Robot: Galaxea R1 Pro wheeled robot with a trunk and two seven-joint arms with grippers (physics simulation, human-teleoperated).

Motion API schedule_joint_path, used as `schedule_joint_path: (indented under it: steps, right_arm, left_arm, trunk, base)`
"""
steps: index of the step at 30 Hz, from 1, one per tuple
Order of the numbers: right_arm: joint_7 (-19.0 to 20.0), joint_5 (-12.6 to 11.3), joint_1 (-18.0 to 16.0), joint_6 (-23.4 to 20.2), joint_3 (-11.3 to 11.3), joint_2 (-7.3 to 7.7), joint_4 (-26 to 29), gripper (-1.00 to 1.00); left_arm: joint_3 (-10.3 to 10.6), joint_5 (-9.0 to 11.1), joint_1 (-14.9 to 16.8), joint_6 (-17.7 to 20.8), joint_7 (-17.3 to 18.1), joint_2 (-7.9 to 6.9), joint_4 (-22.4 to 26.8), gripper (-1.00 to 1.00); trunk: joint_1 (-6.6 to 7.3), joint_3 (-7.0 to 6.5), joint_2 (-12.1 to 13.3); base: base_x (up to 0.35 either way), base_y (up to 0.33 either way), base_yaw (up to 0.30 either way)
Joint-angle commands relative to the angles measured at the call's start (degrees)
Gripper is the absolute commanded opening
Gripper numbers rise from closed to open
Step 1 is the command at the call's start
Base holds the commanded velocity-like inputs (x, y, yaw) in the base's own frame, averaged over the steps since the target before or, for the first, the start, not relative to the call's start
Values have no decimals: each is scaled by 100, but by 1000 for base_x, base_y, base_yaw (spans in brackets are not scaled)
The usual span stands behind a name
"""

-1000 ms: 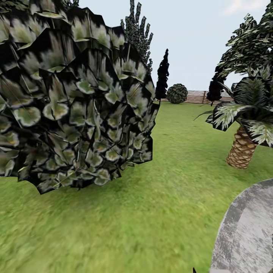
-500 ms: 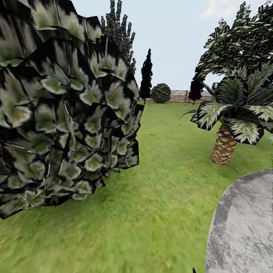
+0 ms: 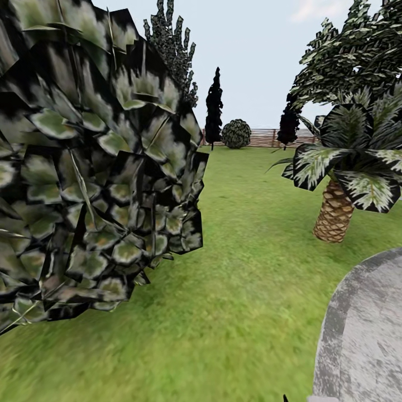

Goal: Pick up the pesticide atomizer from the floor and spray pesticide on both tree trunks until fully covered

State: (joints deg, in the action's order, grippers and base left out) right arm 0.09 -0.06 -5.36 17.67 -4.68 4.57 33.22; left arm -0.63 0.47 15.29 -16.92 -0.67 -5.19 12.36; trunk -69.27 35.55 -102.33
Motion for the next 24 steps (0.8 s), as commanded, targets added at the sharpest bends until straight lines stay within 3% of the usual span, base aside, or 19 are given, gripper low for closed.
schedule_joint_path:
  steps: [1, 6, 12, 24]
  right_arm:
    - [0, -1, 0, 0, 1, 0, 0, 100]
    - [0, -2, 0, 0, -4, 0, 1, 100]
    - [0, -2, 0, 0, -6, 0, -1, 100]
    - [0, -2, 0, 0, -7, 0, -2, 100]
  left_arm:
    - [-3, 2, 0, 4, -1, -3, 1, 100]
    - [-187, 5, 0, 5, 2, -2, 3, 100]
    - [-384, 6, 0, -3, 5, 1, 4, 100]
    - [-411, -3, 0, -13, 8, 2, 12, 100]
  trunk:
    - [0, 0, 0]
    - [0, 0, 0]
    - [0, 0, 0]
    - [0, 0, 0]
  base:
    - [8, 0, 0]
    - [3, 0, -43]
    - [0, 0, -209]
    - [0, 0, -261]
